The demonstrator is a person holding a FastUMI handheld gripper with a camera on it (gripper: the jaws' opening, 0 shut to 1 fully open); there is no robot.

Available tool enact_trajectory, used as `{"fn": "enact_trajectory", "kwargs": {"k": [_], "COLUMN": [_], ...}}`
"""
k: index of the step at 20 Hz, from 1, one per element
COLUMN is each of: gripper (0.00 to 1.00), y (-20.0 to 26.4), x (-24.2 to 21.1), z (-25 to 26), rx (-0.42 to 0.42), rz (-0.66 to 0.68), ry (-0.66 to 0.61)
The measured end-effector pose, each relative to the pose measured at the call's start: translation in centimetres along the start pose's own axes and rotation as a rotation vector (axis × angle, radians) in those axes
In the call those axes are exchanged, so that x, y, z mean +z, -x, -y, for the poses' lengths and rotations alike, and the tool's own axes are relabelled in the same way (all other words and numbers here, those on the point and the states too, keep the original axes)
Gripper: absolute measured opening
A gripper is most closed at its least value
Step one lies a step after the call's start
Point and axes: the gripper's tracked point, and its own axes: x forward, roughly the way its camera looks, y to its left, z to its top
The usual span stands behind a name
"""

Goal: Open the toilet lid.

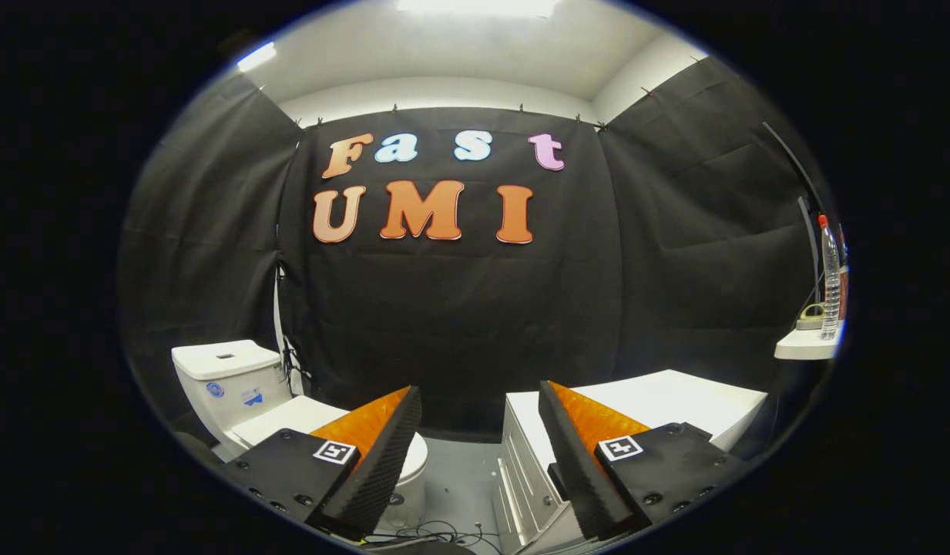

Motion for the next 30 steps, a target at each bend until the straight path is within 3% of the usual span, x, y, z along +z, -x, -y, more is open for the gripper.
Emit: {"fn": "enact_trajectory", "kwargs": {"k": [18, 24, 30], "gripper": [0.98, 0.98, 0.98], "y": [0.1, -0.7, -3.7], "x": [1.2, 2.4, 0.1], "z": [1.4, 0.5, -3.5], "rx": [-0.047, -0.062, -0.043], "rz": [0.039, 0.056, 0.022], "ry": [0.006, -0.056, -0.203]}}
